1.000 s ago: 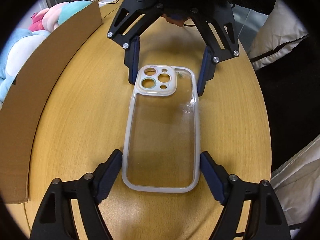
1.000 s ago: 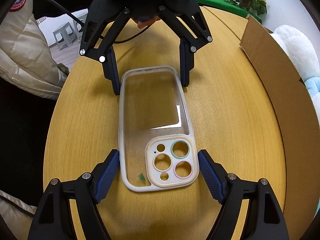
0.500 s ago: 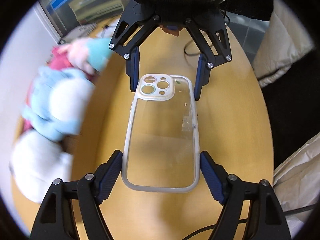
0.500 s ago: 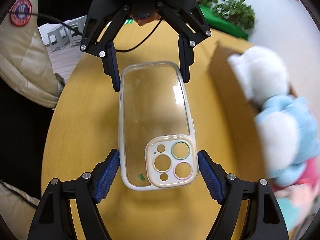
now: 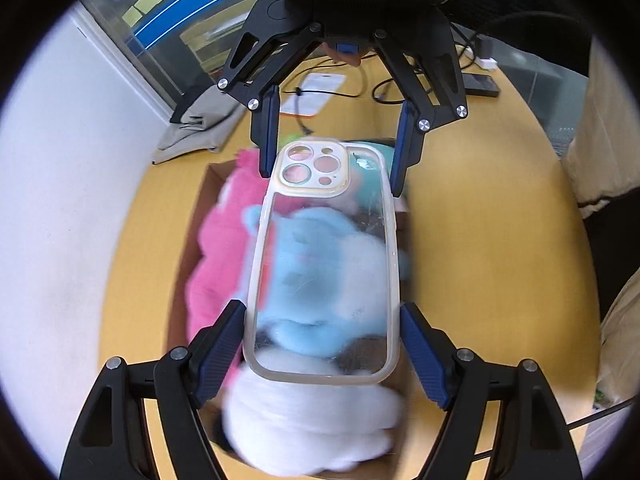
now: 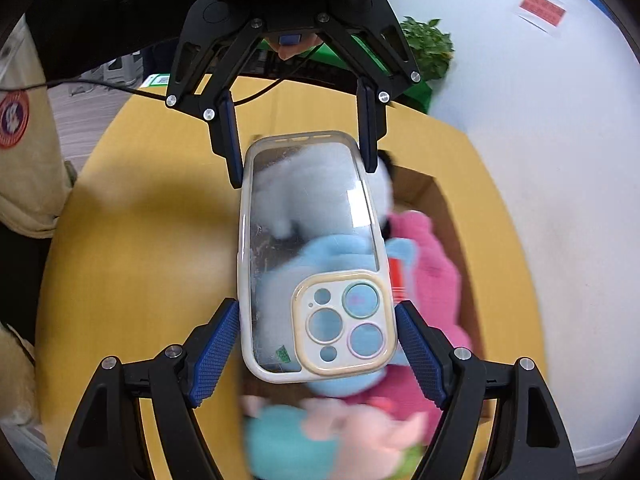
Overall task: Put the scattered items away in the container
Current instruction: 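Lift the phone case with both grippers and lower it onto the pink bear, then open both grippers to release the phone case in the box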
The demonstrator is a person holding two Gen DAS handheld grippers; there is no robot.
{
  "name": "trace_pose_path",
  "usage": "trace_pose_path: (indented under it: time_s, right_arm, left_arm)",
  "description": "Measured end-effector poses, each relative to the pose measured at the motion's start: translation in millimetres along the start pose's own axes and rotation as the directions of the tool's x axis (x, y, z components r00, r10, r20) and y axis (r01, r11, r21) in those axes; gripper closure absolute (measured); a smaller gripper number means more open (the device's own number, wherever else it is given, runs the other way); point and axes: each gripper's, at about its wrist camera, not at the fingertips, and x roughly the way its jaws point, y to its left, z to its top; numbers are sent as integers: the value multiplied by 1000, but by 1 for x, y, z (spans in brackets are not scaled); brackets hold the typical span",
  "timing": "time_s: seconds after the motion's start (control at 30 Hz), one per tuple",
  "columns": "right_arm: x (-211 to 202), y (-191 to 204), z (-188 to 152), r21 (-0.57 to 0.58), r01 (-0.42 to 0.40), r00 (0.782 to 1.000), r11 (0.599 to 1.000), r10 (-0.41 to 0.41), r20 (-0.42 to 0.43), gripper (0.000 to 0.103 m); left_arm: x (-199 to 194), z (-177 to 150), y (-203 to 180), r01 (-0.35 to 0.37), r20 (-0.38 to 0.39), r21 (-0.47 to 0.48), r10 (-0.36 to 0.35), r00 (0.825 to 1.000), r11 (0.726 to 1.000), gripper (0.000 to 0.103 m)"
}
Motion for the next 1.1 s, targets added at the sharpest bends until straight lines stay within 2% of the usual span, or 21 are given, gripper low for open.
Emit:
trace_pose_path:
  time_s: [0.23,0.4,0.53,0.67,0.77,1.1]
  right_arm:
    - [18,-85,-5,32,-6,1000,999,6,-9,20]
    - [56,-123,-20,61,-47,998,997,50,-44,20]
    - [93,-129,-33,90,-108,990,990,115,-77,20]
    - [116,-129,-41,118,-133,984,984,146,-106,20]
    - [115,-131,-43,153,-142,981,978,159,-107,20]
    - [117,-128,-44,256,-120,982,959,152,-112,19]
  left_arm:
    - [31,11,86,32,-21,-12,-33,999,999,25]
    - [77,1,115,95,-50,-42,-97,994,995,25]
    - [112,-13,116,146,-59,-65,-150,987,987,25]
    - [133,-21,121,180,-54,-98,-186,981,979,24]
    - [134,-23,124,178,-35,-123,-184,982,976,22]
    - [114,-28,122,118,-86,-185,-135,987,976,22]
